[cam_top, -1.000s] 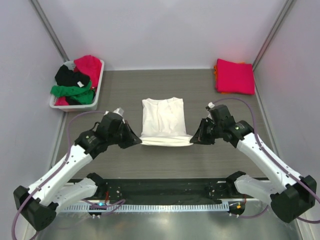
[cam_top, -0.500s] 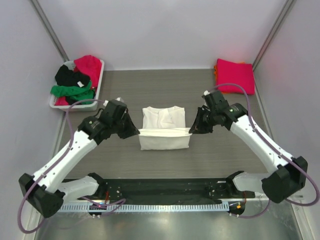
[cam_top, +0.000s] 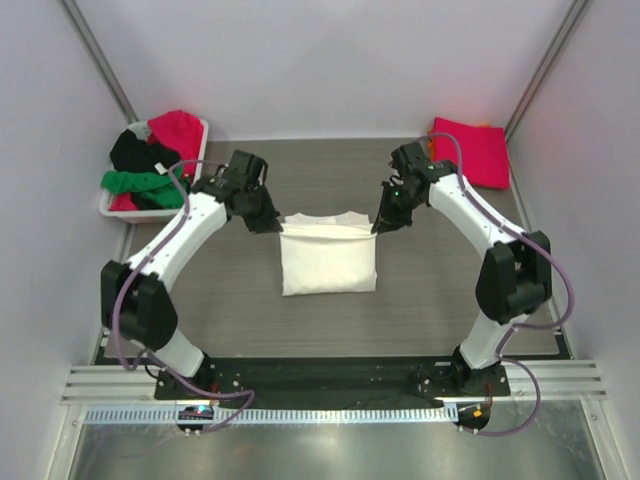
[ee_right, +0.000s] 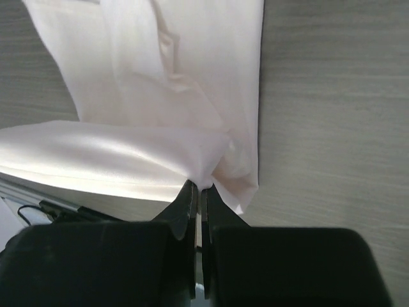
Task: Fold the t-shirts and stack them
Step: Fold the tshirt
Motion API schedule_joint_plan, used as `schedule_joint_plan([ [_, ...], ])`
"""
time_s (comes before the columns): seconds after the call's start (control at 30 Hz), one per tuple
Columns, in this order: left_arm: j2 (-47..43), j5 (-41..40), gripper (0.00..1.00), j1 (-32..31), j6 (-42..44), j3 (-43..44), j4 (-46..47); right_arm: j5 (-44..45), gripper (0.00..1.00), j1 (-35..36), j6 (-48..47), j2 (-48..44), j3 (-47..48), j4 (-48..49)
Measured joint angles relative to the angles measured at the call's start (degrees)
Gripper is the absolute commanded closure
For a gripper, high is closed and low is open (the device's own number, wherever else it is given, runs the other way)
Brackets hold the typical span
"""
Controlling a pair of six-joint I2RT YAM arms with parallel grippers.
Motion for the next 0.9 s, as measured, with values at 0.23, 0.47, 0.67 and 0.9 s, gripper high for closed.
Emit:
schedule_joint_plan([
  [0.23,16.28,1.95,0.98,3.45,3.32,9.92,0.92,-1.22,0.99,-2.29,-2.67,14.34,9.66,0.17],
  [0.47,27.98,3.45,0.96,5.73,5.18,17.55,0.90,-1.68,0.99,-3.61,-3.85,25.31,20.04,0.09],
  [0.67,34.16,4.35,0.83,6.86,6.64,23.19,1.07,-1.86,0.97,-4.46,-4.04,29.92,23.61,0.00],
  [0.9,42.75,4.81,0.48,8.94,8.33,37.27,-2.82,0.59,0.08,-5.46,-3.15,32.37,26.10,-0.98],
])
